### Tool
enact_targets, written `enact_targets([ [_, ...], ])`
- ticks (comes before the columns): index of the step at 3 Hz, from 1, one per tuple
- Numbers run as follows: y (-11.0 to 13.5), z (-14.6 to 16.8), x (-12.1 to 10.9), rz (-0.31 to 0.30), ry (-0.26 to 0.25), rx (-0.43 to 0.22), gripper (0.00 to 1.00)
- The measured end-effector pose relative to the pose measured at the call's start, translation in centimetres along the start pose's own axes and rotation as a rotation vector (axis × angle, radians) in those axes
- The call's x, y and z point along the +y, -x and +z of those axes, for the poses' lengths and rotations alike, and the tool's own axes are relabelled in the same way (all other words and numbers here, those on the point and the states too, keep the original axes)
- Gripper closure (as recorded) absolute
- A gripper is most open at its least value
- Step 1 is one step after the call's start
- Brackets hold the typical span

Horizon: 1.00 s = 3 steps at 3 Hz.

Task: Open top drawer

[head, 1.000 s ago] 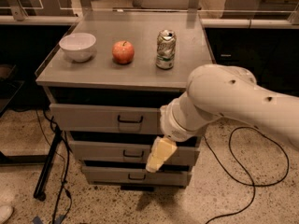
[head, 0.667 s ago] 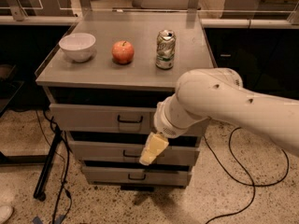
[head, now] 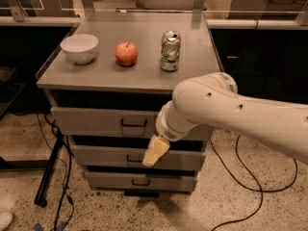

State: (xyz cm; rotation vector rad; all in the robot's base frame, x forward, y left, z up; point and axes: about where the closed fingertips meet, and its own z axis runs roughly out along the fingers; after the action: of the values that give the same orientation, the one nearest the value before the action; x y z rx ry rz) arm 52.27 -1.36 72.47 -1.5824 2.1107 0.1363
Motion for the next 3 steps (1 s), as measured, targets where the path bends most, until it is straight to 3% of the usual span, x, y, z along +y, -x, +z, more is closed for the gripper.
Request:
enact_targets([
  [1, -1.5, 2.3, -0.7, 0.026, -0.019, 0.03, 0.0],
  [3, -3.4, 5.5, -4.5, 0.061, -0.076, 0.078, 0.0],
])
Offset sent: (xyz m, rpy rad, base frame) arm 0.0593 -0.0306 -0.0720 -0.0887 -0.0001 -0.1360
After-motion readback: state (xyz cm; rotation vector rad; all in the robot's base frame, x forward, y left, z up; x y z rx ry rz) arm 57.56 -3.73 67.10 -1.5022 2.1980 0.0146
